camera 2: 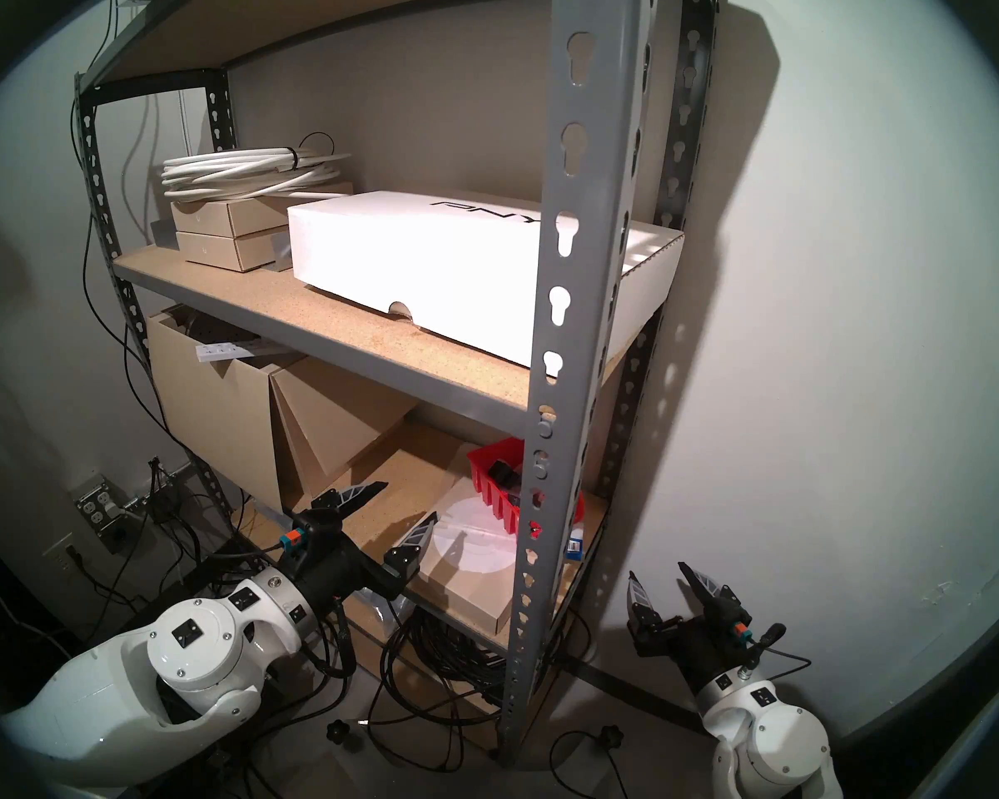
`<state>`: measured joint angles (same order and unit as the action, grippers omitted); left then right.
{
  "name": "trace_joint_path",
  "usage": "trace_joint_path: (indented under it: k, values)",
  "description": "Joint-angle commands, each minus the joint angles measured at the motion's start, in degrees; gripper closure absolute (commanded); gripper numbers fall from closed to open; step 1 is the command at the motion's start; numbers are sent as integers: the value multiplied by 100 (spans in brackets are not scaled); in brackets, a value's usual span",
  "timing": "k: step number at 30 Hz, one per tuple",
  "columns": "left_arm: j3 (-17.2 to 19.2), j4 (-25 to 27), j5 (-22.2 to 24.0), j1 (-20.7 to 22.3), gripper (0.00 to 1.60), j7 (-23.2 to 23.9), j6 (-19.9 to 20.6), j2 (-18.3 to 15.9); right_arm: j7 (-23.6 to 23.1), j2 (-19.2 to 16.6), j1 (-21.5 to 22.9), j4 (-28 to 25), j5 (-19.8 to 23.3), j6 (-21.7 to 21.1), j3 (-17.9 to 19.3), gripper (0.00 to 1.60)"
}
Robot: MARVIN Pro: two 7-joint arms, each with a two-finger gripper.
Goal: Organize the rack shelf by putting things into a case
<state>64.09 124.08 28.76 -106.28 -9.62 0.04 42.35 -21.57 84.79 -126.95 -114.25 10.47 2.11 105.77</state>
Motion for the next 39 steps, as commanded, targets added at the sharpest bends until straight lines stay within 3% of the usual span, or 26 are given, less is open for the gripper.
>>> trace_joint_path:
  k: [1,5,6,14,20,23,26,30,37,39]
  values:
    - [19,94,-13,12,0,5,-22,-13,-78,-98,359,-204,102,-124,-36,59]
    - [20,95,-13,11,0,4,-22,-14,-94,-103,426,-198,78,-197,-83,55]
    - [20,95,-13,11,0,4,-22,-14,-93,-102,441,-195,73,-208,-93,71]
    - [19,95,-12,11,0,4,-22,-14,-108,-162,661,-150,15,-330,-213,88]
    - [19,95,-12,12,0,4,-22,-14,-171,-241,951,-1,-28,-435,-402,85]
    - [18,94,-12,12,0,4,-22,-14,-189,-262,1104,92,-50,-481,-495,102]
    - [18,94,-12,13,0,4,-22,-14,-191,-280,1279,205,-105,-537,-588,105]
    - [18,94,-12,13,0,4,-22,-14,-226,-318,1503,381,-158,-609,-669,124]
    - [17,93,-11,14,0,4,-22,-13,-259,-345,1797,568,-234,-677,-742,127]
    - [17,93,-11,14,0,4,-22,-13,-265,-353,1888,621,-242,-691,-746,136]
